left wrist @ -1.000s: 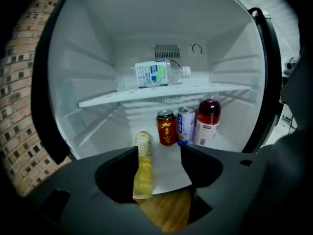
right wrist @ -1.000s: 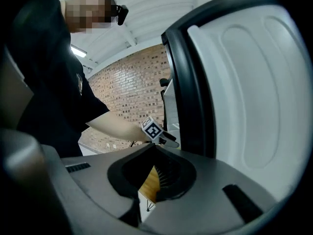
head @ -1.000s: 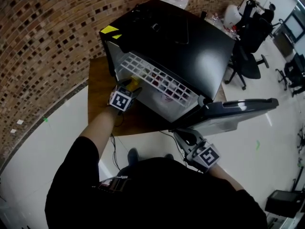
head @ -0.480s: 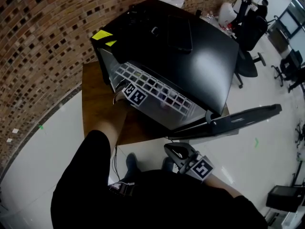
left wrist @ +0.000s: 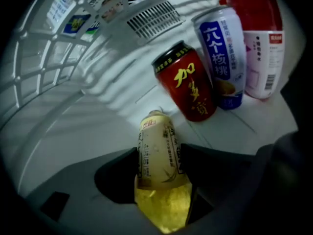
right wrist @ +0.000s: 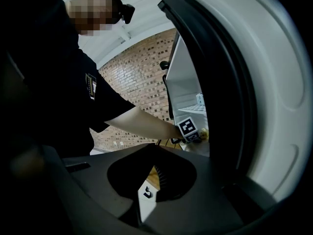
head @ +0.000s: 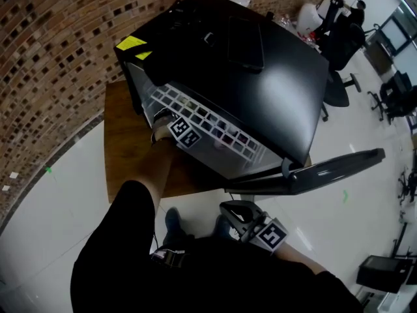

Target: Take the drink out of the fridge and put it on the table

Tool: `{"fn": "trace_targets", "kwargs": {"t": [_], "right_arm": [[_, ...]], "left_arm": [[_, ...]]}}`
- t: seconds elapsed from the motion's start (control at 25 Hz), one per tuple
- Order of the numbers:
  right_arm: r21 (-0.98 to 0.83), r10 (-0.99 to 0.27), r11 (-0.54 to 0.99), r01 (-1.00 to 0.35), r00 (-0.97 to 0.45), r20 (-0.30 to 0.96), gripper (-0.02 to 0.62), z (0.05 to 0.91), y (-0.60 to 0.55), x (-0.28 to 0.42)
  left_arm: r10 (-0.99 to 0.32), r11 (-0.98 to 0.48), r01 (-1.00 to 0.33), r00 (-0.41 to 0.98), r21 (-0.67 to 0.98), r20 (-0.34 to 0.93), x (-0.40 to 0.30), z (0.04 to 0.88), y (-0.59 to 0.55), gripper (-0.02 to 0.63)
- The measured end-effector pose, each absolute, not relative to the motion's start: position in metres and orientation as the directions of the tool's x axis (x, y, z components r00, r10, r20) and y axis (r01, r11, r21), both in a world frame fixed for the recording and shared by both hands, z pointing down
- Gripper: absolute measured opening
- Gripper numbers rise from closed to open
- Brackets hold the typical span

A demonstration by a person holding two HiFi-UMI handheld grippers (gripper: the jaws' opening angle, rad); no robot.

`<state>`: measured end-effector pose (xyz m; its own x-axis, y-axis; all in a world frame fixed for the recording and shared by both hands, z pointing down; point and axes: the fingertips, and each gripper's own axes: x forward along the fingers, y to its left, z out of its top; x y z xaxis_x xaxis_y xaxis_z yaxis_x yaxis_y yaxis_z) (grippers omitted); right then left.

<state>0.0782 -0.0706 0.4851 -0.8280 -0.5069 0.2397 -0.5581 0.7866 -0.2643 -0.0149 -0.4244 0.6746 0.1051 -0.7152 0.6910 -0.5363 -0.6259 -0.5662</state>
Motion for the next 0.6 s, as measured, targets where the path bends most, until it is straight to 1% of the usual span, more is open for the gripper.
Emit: {"fn": "trace_targets", "kwargs": {"t": [0.08, 0.2, 0.4, 0.6], "right_arm": [[-0.268, -0.502, 0.788, -0.554, -0.831, 0.241, 0.0, 0.487, -0.071, 0.076], [-0.277, -0.487, 0.794, -0.542, -0.839, 0.243, 0.0, 0.492, -0.074, 0.069], [-0.288, -0.45, 0.814, -0.505, -0.861, 0.237, 0.0, 0.501, -0.084, 0.047], [-0.293, -0.416, 0.83, -0.475, -0.876, 0.242, 0.0, 0.51, -0.097, 0.017]], "left_arm": [[-0.687, -0.662, -0.534, 0.152, -0.526, 0.711, -0.011, 0.672, -0.418, 0.278], [-0.649, -0.688, -0.595, 0.249, -0.415, 0.719, -0.013, 0.665, -0.4, 0.275], [-0.661, -0.678, -0.677, 0.389, -0.287, 0.642, -0.03, 0.644, -0.363, 0.272], [-0.675, -0.679, -0.704, 0.487, -0.208, 0.555, -0.051, 0.628, -0.327, 0.267]]}}
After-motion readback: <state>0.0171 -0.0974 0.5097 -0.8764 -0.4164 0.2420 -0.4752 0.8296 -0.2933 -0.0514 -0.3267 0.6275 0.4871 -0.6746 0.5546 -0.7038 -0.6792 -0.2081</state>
